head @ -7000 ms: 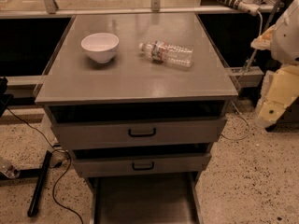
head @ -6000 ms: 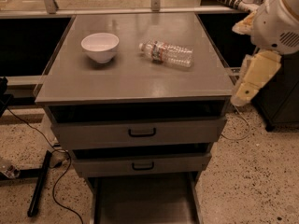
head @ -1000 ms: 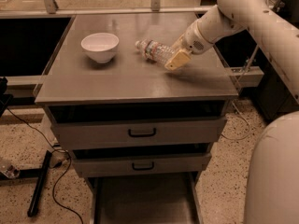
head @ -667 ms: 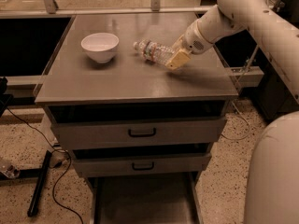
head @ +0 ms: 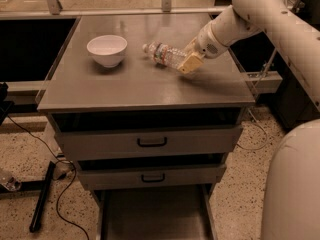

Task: Place water bottle into bottom drawer

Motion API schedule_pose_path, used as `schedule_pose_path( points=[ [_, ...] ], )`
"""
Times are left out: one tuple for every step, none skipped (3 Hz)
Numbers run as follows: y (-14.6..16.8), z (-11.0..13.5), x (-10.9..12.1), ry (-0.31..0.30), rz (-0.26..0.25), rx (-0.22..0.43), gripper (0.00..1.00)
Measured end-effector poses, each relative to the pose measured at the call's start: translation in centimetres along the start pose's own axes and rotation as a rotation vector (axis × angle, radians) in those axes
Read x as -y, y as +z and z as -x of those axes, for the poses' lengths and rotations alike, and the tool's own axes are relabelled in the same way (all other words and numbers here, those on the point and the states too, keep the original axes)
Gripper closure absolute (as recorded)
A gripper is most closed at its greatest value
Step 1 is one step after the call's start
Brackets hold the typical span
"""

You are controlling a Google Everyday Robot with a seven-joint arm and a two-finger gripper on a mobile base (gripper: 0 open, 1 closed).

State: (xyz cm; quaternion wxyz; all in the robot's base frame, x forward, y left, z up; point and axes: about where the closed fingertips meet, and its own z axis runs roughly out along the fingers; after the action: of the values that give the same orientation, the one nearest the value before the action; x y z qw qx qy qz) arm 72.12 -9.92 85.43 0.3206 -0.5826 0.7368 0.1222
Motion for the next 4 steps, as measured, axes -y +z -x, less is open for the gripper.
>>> schedule_pose_path(
  points=[
    [-1.5, -0.1, -0.3, -0.001, -0.018, -0.009, 1.00],
    [-4.5, -0.7, -1.0, 0.001, -0.068, 0.005, 1.00],
    [-8.3, -1.6, -2.6, -0.021, -0.134, 0.015, 1.00],
    [-11.4, -3.4, -5.6, -0.054, -0.180, 0.000, 1.00]
  ],
)
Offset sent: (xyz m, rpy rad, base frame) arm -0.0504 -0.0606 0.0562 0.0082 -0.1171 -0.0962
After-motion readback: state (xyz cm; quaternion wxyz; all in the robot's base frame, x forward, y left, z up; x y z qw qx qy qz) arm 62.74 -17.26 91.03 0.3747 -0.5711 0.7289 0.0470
